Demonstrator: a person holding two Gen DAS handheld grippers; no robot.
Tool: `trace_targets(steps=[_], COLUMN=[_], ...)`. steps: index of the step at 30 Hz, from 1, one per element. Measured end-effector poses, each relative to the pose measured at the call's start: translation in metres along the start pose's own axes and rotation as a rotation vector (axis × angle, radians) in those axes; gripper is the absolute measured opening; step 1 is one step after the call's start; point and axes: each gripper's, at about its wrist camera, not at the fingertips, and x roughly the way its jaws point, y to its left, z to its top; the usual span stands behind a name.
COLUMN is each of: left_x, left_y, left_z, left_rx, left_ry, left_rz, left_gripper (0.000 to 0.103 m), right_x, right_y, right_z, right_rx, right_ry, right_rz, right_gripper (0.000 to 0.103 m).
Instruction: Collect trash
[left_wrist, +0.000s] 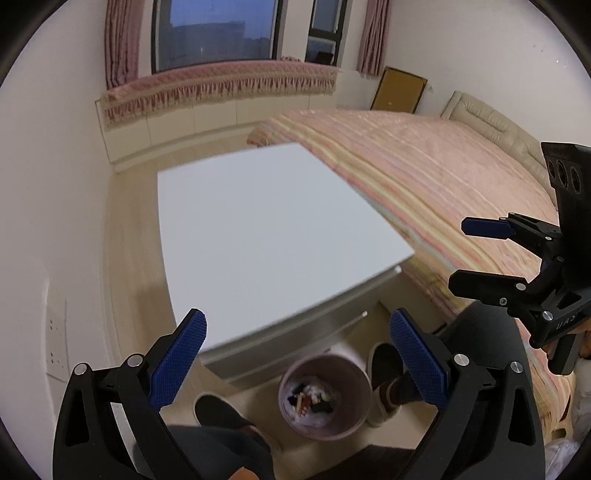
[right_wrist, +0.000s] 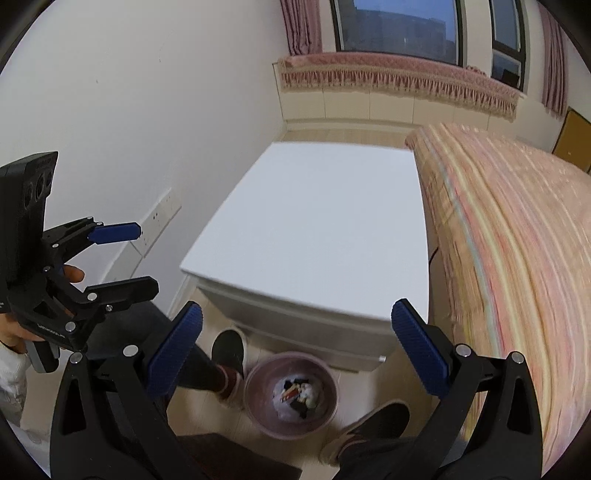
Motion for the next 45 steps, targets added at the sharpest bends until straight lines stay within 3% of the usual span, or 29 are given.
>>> trace_targets(steps=[11,21,29,45], left_x=[-0.005,-0.003,-0.006,-0.011], left_y=[0.004,0.004,0.004,0.008], left_z=[0.033,0.038,0.037,0.040], left_rx=[-0.009,-0.019,-0.018,-0.042], left_ry=[-0.053,-0.054,-0.078,-0.093], left_rz=[0.000,0.017,0.087,0.079], left_gripper=[0.096,0.097,0.097,0.097], right_x=[-0.011,-0.010,-0.009,-0.009], right_y=[0.004,0.005,0.006,0.005], right_z=[0.038,0.041,0.042,0.042], right_rx=[-0.037,-0.043,-0.047,-0.054], right_ry=[-0.071,-0.082,-0.080,-0.081], right_rz=[-0.010,-0.003,-0.007,-0.010], right_gripper=[0.100,0.100,0.100,0.100])
